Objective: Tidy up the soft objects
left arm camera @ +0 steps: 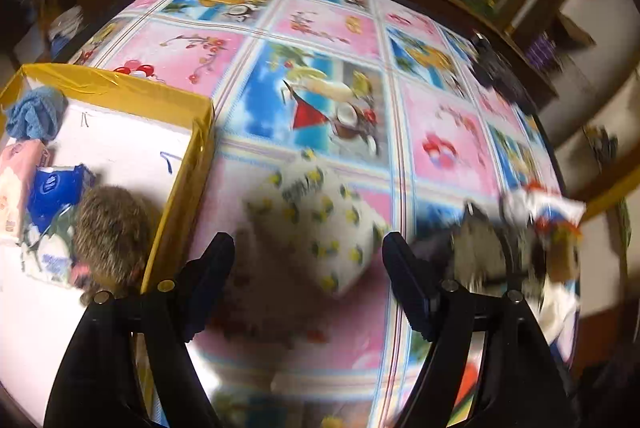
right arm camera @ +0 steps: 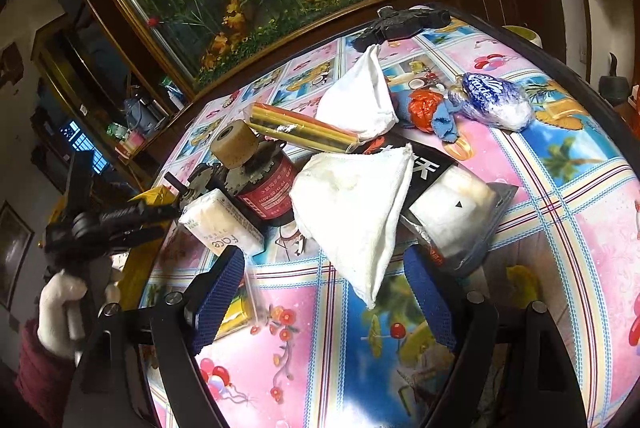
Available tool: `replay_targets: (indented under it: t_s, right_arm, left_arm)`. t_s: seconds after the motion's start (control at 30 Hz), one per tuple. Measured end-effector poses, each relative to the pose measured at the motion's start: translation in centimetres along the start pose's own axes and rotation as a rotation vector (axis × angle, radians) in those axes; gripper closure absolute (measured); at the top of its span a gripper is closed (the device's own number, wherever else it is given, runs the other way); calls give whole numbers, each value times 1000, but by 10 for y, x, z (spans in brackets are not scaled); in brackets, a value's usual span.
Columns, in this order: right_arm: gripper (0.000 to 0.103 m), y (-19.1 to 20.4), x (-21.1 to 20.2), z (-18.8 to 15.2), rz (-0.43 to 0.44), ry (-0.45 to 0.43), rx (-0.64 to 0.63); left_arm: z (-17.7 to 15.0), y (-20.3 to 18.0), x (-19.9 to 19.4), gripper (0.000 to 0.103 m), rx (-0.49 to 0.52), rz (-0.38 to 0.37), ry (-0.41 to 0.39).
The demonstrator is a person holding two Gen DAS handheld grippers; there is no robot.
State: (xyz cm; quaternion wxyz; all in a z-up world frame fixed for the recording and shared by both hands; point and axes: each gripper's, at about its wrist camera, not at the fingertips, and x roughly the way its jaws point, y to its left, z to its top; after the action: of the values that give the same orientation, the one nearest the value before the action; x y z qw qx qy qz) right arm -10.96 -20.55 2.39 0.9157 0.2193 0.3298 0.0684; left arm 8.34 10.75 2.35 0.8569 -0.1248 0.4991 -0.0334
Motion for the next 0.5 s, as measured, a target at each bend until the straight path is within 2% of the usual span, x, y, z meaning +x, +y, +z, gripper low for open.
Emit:
replay_targets:
  t_s: [0.07, 0.13, 0.17, 0.23, 0.33, 0.4, 0.43, 0.5]
  right_arm:
    - [20, 0, 1, 0, 2, 2, -2]
    - [20, 0, 1, 0, 4, 6, -4]
    - [20, 0, 2, 0, 3, 6, -5]
    - [20, 0, 1, 0, 1, 3, -5]
    - [20, 0, 2, 0, -1, 2, -3]
    - [20, 0, 2, 0, -5, 4, -4]
    - [20, 0, 2, 0, -6, 4, -4]
    - [20, 1, 2, 0, -10, 3, -5]
  left_arm:
    - [7, -5, 8, 26, -1, 23, -4]
    - [9, -17, 20, 25, 53, 87, 3]
    - [10, -20, 19, 25, 76, 89, -16]
    - [11, -17, 17, 29, 88, 77, 0]
    - [6, -9, 5, 48, 90, 47, -15]
    - [2, -1, -3, 73, 80, 12, -7]
    - [-1, 4, -7, 80, 83, -9, 8]
    - [-10, 7, -14, 84, 104, -23, 30]
